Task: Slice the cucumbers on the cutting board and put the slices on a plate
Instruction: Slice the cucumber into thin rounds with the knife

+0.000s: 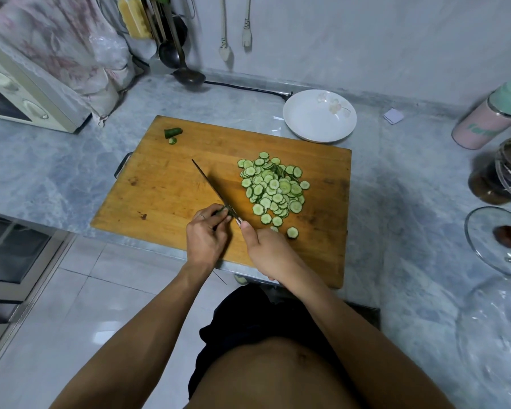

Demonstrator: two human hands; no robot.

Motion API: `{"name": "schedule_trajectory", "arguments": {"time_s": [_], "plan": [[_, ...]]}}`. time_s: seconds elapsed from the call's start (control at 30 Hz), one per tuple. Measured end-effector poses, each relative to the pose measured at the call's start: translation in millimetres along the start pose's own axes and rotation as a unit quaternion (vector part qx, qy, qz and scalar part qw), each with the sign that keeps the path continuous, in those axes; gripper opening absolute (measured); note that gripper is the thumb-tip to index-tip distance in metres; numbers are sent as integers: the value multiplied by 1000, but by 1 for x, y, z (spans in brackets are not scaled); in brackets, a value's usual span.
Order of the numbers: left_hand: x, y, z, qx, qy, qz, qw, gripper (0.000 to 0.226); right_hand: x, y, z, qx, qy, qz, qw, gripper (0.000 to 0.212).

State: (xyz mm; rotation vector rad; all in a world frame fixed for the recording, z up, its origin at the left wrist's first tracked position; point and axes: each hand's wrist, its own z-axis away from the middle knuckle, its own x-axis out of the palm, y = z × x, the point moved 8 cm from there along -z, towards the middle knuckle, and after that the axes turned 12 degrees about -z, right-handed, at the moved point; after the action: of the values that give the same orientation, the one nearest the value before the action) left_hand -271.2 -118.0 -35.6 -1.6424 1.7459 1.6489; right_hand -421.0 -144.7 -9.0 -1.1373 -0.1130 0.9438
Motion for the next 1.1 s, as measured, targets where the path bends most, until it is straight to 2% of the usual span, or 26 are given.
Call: {"name": "schedule_trajectory", "arguments": {"time_s": [0.13,0.27,0.4,0.77,0.9,1.1], "plan": [[3,-1,-2,-16,-9,10,1000,22,-6,6,-2,25,9,-21,999,68],[3,-3,0,-28,-13,-8,999,21,-22,22,0,70,29,-101,992,68],[3,-4,-2,-30,-26,-24,999,23,-34,29,2,92,34,-132,986,68],[-4,-2,0,-30,-1,-8,1000,20,-24,1,18,10,-15,-58,998,64],[-3,-3,2,-43,-4,5,999,22,-20,-7,23,-17,-15,-12,1000,71],[-3,0,4,-43,4,9,999,26,-18,-6,28,-11,-16,5,1000,66]]}}
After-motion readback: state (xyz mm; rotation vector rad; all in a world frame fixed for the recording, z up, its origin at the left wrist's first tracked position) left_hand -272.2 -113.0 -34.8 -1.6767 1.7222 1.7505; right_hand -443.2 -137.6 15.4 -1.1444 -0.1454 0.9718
